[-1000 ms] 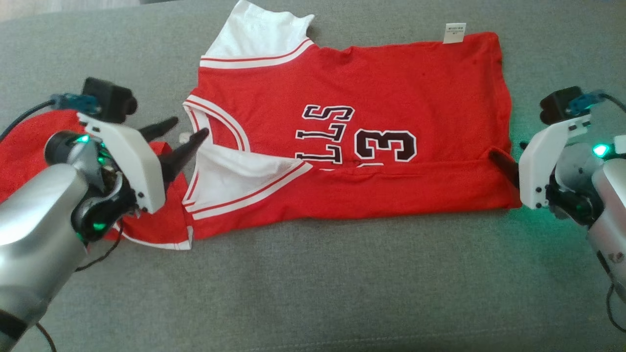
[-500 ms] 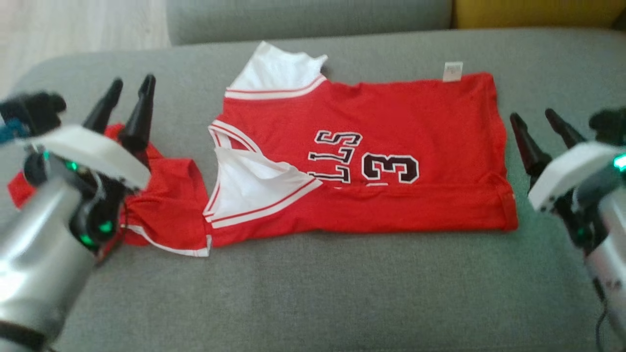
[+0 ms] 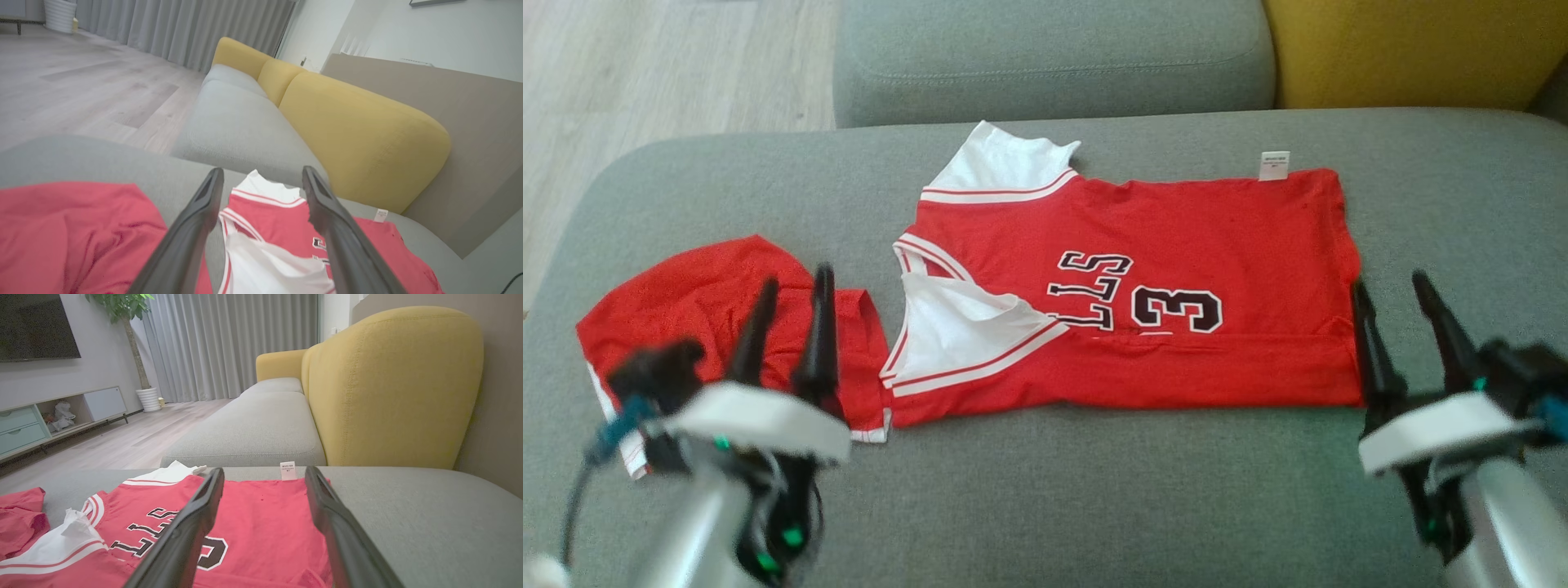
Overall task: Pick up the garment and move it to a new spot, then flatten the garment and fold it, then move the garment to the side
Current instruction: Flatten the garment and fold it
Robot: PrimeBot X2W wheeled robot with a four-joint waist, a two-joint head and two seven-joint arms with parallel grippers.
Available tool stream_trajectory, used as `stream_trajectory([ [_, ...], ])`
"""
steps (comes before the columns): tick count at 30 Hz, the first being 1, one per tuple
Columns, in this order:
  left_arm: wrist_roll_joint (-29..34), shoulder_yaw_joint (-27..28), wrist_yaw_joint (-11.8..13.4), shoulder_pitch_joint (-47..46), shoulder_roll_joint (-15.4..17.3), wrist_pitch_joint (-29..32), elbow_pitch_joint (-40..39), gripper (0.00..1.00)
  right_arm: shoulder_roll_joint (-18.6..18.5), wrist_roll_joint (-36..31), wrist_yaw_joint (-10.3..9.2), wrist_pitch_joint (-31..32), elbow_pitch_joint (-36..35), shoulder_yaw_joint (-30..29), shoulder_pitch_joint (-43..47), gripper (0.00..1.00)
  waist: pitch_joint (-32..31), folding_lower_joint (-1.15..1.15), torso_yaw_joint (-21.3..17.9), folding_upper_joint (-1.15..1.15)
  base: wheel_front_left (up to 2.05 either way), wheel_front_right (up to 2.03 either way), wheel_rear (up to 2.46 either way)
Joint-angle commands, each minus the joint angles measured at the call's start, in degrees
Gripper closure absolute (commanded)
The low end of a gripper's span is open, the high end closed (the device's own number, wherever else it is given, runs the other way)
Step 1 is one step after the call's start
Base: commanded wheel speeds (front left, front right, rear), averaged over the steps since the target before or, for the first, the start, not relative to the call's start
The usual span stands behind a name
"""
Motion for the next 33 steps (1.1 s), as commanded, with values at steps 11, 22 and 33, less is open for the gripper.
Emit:
stream_trajectory([
  [11,12.0,9.3,-4.5,5.3,-8.3,-0.7,0.4,0.00,5.5,-6.2,-0.05,0.5,-9.3,-4.7,7.3,0.00,0.3,0.00,-1.7,0.00,0.00,0.00,0.00],
  [22,21.3,2.7,-4.4,-2.3,-7.7,4.3,14.8,0.00,7.1,-8.4,-0.05,1.9,-12.5,-5.5,6.5,0.00,4.3,0.00,-3.8,0.00,0.00,0.00,0.00],
  [33,27.4,-1.4,-1.2,-9.2,-5.8,9.7,26.3,0.00,8.4,-9.2,-0.05,1.9,-13.1,-5.7,5.1,0.00,7.2,0.00,-6.2,0.00,0.00,0.00,0.00],
])
